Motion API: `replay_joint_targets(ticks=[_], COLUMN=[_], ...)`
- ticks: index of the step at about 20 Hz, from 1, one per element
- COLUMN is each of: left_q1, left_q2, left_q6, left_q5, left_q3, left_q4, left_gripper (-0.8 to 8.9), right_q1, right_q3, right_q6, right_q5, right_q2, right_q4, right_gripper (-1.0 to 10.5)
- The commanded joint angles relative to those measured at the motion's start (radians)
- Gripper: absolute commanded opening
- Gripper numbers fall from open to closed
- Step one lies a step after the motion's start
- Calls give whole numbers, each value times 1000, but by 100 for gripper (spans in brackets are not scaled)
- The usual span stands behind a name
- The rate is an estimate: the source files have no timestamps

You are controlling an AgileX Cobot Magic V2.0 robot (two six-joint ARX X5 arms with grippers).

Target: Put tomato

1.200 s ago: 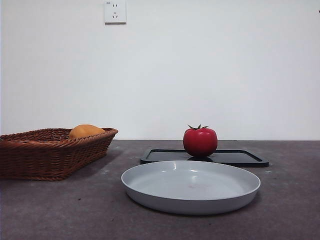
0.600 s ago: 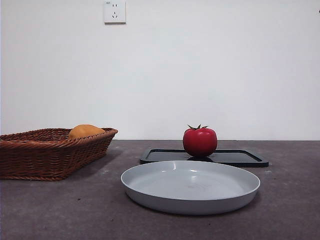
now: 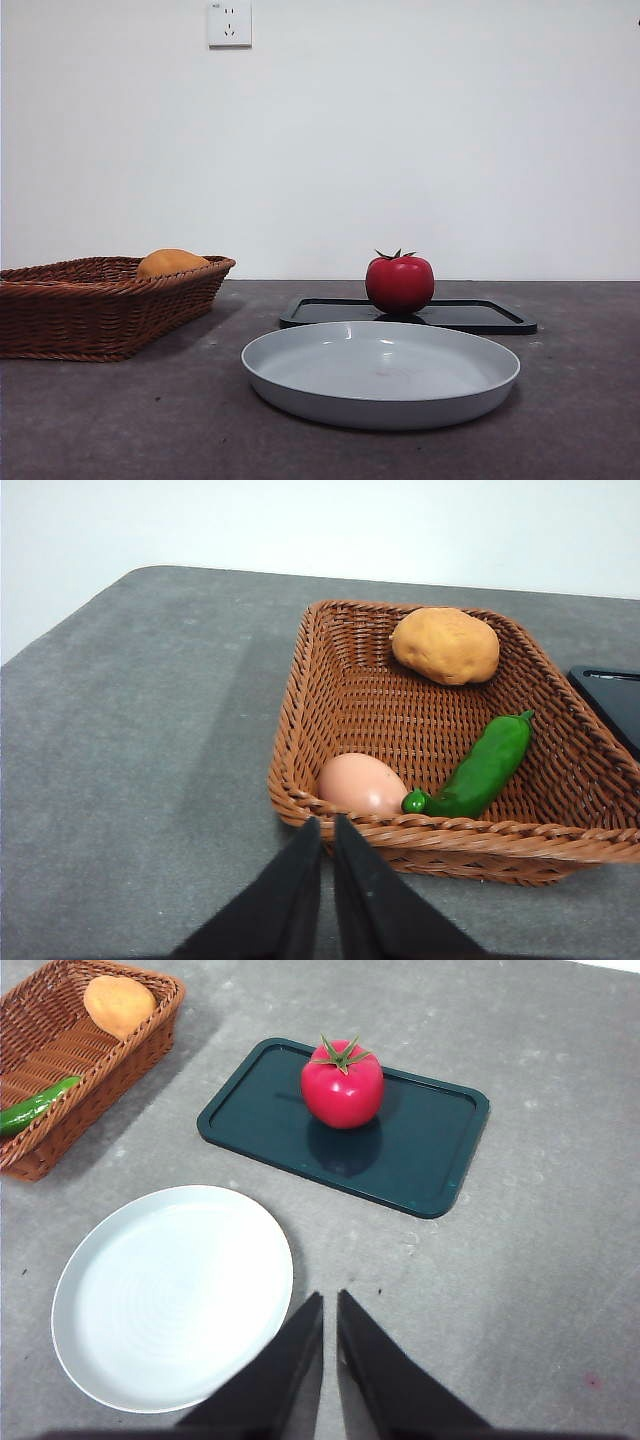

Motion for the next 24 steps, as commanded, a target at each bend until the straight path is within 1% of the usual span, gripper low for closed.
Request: replay_joint_targets(ticks=[1, 17, 18, 19, 20, 22, 24], left_q1=[2, 2, 2, 2, 2, 2, 2], left_q2=[-2, -2, -2, -2, -2, -2, -2], left_q6=[0, 6, 5, 6, 6, 6, 6], left_q5=[-1, -1, -1, -1, -1, -1, -1], left_q3=[-21, -21, -21, -21, -21, -21, -21], left_q4=[-10, -8, -8, -8, -8, -8, -8], left_gripper=[20, 20, 20, 20, 20, 20, 20], right_q1=[5, 6, 1, -18, -42, -106, -183], right_q3=[9, 8, 8, 7, -3, -67, -186], right_q6=[7, 6, -51, -100, -117, -121, -134], right_q5=[0, 0, 21, 51, 51, 51, 58], right_q2=[3, -8, -29, -58, -92, -181, -285], right_q4=[8, 7, 17, 41, 64, 132, 258], right_gripper=[16, 16, 16, 16, 16, 16, 16])
